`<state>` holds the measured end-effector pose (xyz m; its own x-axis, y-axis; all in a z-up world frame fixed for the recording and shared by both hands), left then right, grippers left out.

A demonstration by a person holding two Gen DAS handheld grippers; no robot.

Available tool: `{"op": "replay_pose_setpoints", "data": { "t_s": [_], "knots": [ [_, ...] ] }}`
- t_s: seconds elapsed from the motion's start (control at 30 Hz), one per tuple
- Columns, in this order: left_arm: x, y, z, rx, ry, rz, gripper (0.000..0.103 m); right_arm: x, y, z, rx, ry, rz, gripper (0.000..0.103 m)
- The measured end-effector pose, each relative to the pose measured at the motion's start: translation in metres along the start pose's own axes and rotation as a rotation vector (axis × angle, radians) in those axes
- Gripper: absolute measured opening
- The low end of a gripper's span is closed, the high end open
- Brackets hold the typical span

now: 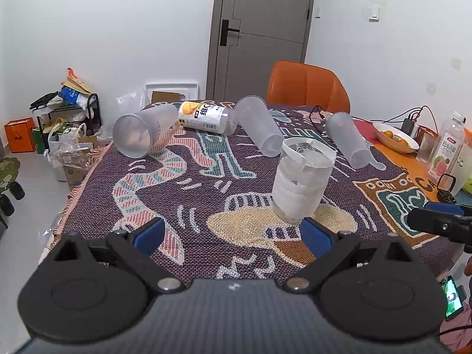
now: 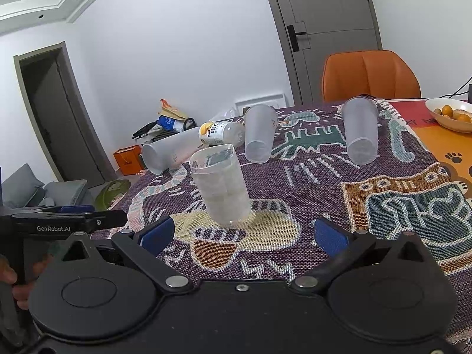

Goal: Flip cup upright

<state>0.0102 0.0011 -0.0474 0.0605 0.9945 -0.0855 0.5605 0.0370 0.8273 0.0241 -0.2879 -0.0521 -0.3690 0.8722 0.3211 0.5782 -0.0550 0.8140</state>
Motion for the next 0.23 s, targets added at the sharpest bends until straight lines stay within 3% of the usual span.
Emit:
{"op": "replay_pose_setpoints", "data": {
  "t_s": [0.23],
  "knots": [
    [-0.0018, 0.0016, -0.001, -0.011, -0.001, 0.005, 0.097, -0.0002, 0.0001, 0.0009, 0.001, 0.0, 0.001, 0.103]
  ]
}}
Point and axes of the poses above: each gripper's, at about its wrist camera, not at the fingertips, and z roughly the way its jaws point, x to its left, y to its top, the point moved 6 cm from there along z, roughly the way its jaws point
